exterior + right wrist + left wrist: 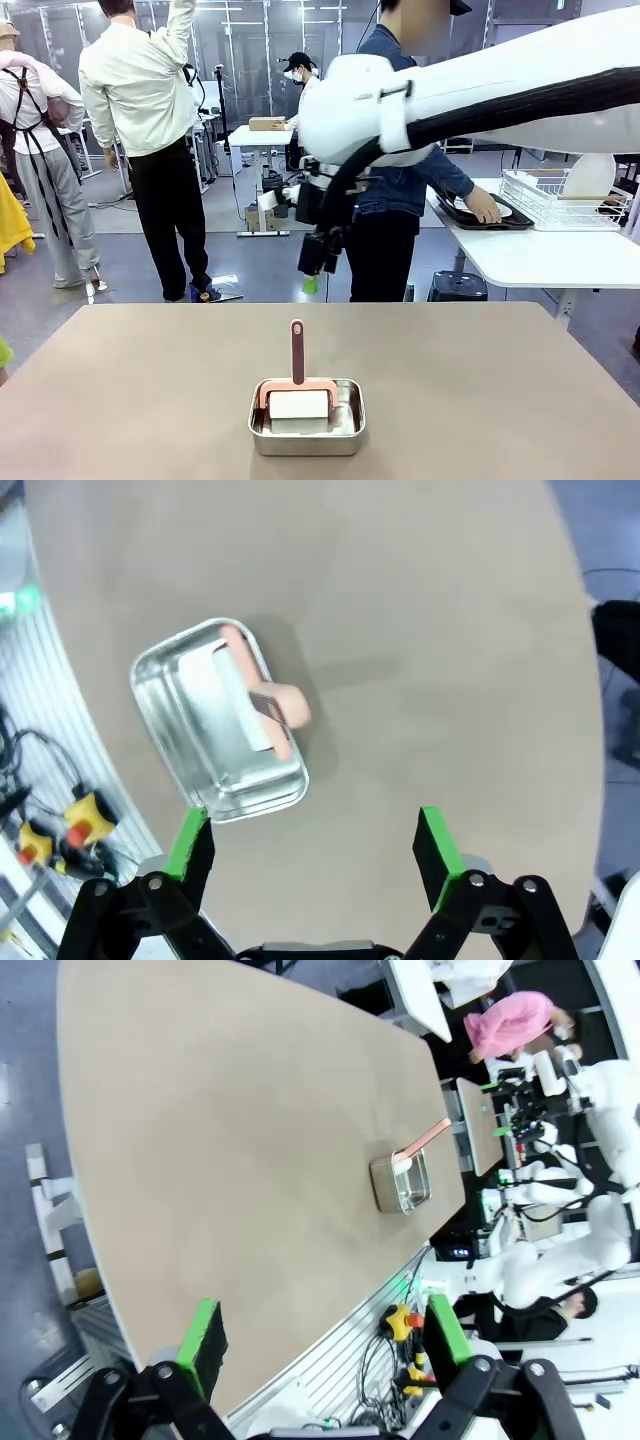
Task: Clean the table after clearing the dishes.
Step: When the right (or left) Handle tray is removed, use the right hand (or left hand) to clean the right (or left) side of the table with the Lint Roller.
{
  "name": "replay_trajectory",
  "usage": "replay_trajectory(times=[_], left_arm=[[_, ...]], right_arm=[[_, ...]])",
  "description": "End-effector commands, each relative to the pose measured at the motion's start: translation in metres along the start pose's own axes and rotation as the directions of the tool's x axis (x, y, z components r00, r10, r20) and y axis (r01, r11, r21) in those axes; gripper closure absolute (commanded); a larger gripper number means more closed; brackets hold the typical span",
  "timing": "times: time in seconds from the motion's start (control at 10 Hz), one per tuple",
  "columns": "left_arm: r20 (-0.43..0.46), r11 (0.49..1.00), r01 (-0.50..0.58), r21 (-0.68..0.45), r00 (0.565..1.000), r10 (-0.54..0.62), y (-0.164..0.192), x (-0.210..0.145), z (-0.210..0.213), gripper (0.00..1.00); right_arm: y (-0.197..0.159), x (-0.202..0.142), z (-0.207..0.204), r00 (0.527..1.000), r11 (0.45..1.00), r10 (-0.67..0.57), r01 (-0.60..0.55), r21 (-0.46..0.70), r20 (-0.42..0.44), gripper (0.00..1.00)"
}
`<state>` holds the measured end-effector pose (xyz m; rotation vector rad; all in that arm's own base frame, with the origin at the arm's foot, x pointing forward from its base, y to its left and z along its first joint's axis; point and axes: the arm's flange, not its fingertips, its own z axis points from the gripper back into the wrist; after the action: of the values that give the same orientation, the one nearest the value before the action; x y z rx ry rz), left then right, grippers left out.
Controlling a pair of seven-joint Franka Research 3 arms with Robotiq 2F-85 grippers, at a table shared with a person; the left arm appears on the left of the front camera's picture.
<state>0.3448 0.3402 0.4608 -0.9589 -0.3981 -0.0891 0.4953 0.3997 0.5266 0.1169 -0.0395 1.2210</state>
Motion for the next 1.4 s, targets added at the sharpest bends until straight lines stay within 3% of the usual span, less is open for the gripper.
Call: replay_trajectory(times=[0.0, 0.4, 0.5, 0.6, 1.3], left_arm=[[0.005, 1.000, -0.011, 0.011, 1.000, 0.011, -0.004, -0.001, 0.002, 0.00], [0.005, 1.000, -0.011, 0.011, 1.000, 0.011, -0.004, -0.001, 0.002, 0.00], [0.005, 1.000, -0.011, 0.011, 1.000, 0.011, -0.004, -0.001, 0.002, 0.00], [0.005, 1.000, -0.011, 0.011, 1.000, 0.011, -0.004, -0.001, 0.002, 0.00], [0.005, 1.000, -0.011, 0.011, 1.000, 0.011, -0.004, -0.001, 0.002, 0.00]], right_arm=[[-0.006, 0.039, 0.002, 0.989, 0.993, 0.114, -0.112, 0.026, -0.097, 0.00], [0.020, 0.068, -0.022, 0.942, 0.952, 0.289, -0.263, 0.155, -0.173, 0.00], [0.019, 0.065, -0.021, 0.947, 0.950, 0.282, -0.253, 0.185, -0.156, 0.00], [0.023, 0.056, -0.030, 0.963, 0.967, 0.230, -0.210, 0.142, -0.139, 0.00], [0.019, 0.056, -0.033, 0.959, 0.962, 0.247, -0.225, 0.157, -0.141, 0.00]])
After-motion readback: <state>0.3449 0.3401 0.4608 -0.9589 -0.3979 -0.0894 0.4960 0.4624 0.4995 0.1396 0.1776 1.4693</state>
